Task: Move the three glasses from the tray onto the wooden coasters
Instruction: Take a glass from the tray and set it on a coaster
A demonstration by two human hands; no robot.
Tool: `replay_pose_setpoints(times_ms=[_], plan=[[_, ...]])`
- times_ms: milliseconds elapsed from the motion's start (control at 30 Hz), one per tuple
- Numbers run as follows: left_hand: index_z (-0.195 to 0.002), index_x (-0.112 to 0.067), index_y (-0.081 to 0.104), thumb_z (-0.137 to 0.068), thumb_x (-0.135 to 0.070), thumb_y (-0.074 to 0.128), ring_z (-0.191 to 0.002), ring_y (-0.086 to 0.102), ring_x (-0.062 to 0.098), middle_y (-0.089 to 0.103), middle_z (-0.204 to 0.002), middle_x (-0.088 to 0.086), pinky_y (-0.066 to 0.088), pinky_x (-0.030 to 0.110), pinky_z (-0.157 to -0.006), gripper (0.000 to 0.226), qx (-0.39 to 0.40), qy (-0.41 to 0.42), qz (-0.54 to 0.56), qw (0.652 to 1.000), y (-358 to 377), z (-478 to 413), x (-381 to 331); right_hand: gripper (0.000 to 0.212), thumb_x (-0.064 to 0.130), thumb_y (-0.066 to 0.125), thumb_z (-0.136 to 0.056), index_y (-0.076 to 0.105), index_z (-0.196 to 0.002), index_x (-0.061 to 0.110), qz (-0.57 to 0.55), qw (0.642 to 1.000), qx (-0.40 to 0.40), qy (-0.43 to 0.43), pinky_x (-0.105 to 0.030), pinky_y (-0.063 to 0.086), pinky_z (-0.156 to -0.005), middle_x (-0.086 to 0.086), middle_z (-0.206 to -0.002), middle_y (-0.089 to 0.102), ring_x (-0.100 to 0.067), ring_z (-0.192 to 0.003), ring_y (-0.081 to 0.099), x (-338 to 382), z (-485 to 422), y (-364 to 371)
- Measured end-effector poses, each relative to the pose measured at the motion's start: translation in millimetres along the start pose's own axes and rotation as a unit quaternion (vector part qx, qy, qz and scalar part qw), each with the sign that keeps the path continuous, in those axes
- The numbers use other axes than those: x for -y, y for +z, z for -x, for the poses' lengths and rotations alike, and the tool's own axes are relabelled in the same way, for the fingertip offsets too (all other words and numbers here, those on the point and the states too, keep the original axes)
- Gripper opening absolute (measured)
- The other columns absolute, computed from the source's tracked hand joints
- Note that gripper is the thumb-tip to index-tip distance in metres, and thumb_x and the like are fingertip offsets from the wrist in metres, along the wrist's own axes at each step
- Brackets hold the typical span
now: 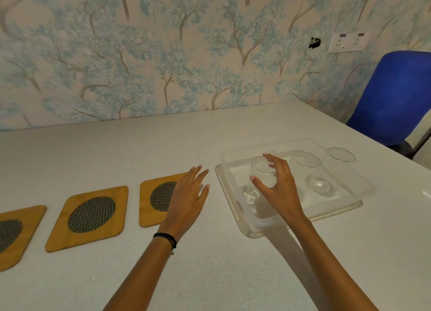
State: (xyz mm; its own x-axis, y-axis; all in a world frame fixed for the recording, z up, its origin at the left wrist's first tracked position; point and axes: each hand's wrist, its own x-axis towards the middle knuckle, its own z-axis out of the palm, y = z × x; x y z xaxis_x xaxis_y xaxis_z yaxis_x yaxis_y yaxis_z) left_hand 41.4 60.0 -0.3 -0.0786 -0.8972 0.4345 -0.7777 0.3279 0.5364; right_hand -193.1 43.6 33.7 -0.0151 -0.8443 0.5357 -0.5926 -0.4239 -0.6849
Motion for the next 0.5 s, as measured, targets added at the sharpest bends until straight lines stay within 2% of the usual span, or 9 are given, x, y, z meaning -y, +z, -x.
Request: replay_pose_setpoints(times_ms=[133, 233, 333, 500], plan=[[-0.138, -0.019, 0.039, -0.096, -0.027, 0.047, -0.138, 0.028, 0.02, 0.034, -0.15, 0.005, 0.021, 0.034, -0.112, 0.044, -0.003, -0.037, -0.024, 0.999, -32, 20, 25, 0.059, 0.036, 0.073, -0.075, 0.046, -0.127, 0.027, -0.003, 1.0, -0.007, -0.002, -0.024, 0.042, -0.084, -0.001, -0.127, 0.051, -0.012, -0.108, 0.05, 1, 1, -2], [-0.137, -0.019, 0.042, -0.096, -0.029, 0.046, -0.137, 0.029, 0.021, 0.035, -0.149, 0.005, 0.023, 0.037, -0.111, 0.042, 0.004, -0.055, -0.057, 0.997, -52, 35, 42, 0.058, 0.035, 0.074, -0.074, 0.048, -0.125, 0.026, -0.002, 1.0, -0.012, -0.01, -0.024, 0.042, -0.082, -0.003, -0.125, 0.052, -0.012, -0.105, 0.05, 4, 1, -4], [-0.134, -0.018, 0.044, -0.095, -0.029, 0.046, -0.132, 0.037, 0.022, 0.04, -0.146, 0.006, 0.027, 0.034, -0.108, 0.041, -0.002, -0.053, -0.089, 0.995, -67, 49, 55, 0.057, 0.033, 0.074, -0.074, 0.049, -0.124, 0.023, 0.003, 1.0, -0.017, -0.026, -0.024, 0.042, -0.085, -0.004, -0.123, 0.054, -0.014, -0.106, 0.051, 7, 1, -6], [-0.134, -0.016, 0.046, -0.095, -0.031, 0.047, -0.129, 0.042, 0.026, 0.043, -0.143, 0.011, 0.035, 0.042, -0.106, 0.042, 0.009, -0.074, -0.118, 0.99, -76, 68, 69, 0.054, 0.03, 0.075, -0.074, 0.05, -0.121, 0.022, -0.006, 0.998, -0.038, -0.044, -0.025, 0.042, -0.086, -0.003, -0.12, 0.055, -0.015, -0.105, 0.053, 17, 1, -8]])
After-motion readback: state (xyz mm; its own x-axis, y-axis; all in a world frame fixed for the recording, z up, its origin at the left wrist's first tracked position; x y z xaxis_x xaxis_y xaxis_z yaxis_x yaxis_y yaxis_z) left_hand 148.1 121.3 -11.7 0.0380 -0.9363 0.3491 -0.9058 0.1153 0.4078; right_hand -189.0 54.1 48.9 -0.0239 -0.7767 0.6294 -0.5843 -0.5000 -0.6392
